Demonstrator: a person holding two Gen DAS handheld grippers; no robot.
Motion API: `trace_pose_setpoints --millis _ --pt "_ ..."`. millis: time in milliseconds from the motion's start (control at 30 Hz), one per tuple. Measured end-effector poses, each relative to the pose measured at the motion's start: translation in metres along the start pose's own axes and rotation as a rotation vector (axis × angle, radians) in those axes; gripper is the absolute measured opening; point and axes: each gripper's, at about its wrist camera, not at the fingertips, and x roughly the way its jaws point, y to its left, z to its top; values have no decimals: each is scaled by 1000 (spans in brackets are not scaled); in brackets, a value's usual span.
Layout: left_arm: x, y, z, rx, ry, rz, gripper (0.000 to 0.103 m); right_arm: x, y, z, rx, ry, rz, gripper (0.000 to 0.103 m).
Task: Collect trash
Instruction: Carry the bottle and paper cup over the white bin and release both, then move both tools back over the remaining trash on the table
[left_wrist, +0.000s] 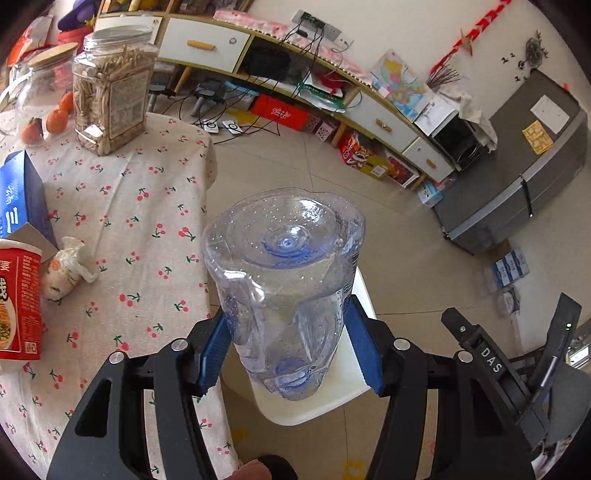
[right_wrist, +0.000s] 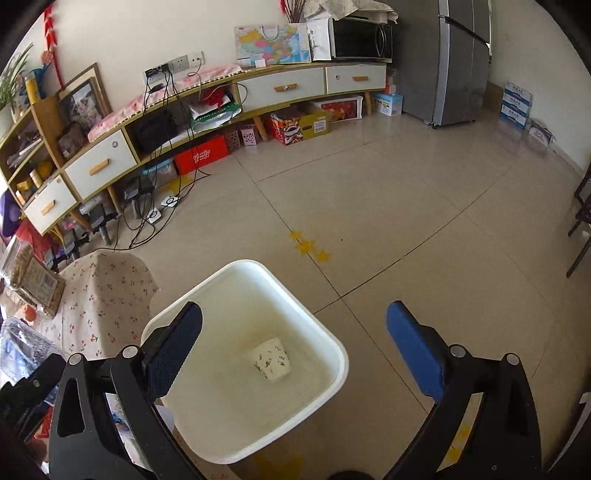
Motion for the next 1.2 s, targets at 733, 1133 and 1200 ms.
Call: trace_pose_setpoints --millis 733,1133,1200 --pt "-22 1 -14 193 -129 370 87 -25 34 -9 -90 -64 13 96" --pt "-91 72 -13 152 -227 544 87 -56 120 -45 -235 -49 186 96" --pt "-103 87 -12 138 -237 566 87 -60 135 -51 -267 -49 210 96"
